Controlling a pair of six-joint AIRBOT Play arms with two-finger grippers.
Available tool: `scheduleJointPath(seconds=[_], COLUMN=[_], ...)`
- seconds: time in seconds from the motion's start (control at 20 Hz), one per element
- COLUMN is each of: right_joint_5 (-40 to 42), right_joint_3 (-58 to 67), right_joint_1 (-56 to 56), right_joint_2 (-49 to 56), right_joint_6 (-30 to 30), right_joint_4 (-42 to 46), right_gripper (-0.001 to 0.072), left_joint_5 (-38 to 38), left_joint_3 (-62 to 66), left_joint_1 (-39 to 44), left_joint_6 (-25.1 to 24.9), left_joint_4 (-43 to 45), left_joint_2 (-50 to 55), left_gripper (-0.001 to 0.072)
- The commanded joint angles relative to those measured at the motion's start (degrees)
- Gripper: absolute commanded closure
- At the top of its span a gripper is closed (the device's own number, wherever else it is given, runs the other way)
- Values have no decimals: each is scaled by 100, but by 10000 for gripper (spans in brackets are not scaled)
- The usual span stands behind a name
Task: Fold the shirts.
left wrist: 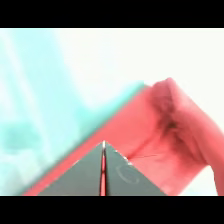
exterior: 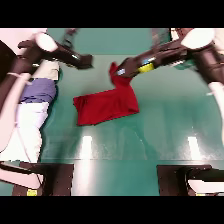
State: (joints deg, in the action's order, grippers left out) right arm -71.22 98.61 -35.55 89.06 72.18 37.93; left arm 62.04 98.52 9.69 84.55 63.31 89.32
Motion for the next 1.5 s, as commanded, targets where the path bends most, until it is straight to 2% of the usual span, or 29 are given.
scheduleJointPath(seconds=[0.0,0.05,0.1,0.2,0.3,0.45,0.6,0.7,0.9,1.0,1.05,1.25,1.3,1.4,1.45], right_joint_5=[525,483,262,-398,-820,-837,-374,-72,-66,-87,-94,-76,-146,-293,-271], right_joint_3=[409,636,894,1244,1062,-42,-1464,-2114,-2387,-2105,-1880,-909,-667,-293,-173], right_joint_1=[-1029,-1193,-1272,-1172,-780,238,1526,2214,2594,2343,2157,1445,1296,1117,1097], right_joint_2=[863,1102,1329,1591,1541,1054,516,457,1045,1445,1652,2376,2549,2736,2728], right_joint_6=[-549,-625,-623,-142,2,83,223,350,317,317,317,317,317,315,308], right_joint_4=[-72,-31,79,647,1106,1180,1158,1051,195,83,-20,-116,-90,-63,-24], right_gripper=[396,259,253,262,262,262,253,91,95,100,131,143,276,652,696], left_joint_5=[365,424,494,538,603,743,743,632,369,352,358,420,461,525,529], left_joint_3=[4,4,4,4,-2,-2,-2,-4,-26,-26,-26,-26,-26,-26,-26], left_joint_1=[-750,-866,-944,-973,-955,-955,-748,-457,44,199,256,330,330,330,330], left_joint_6=[-68,-94,-98,-103,-105,-103,-219,-251,-254,-254,-262,-317,-317,-409,-422], left_joint_4=[448,448,448,459,446,415,420,420,417,417,417,299,282,74,-48], left_joint_2=[-874,-1016,-1126,-1226,-1241,-1241,-1241,-1204,-1082,-1003,-973,-946,-946,-946,-946], left_gripper=[683,683,683,683,683,683,684,684,683,683,683,683,683,683,683])
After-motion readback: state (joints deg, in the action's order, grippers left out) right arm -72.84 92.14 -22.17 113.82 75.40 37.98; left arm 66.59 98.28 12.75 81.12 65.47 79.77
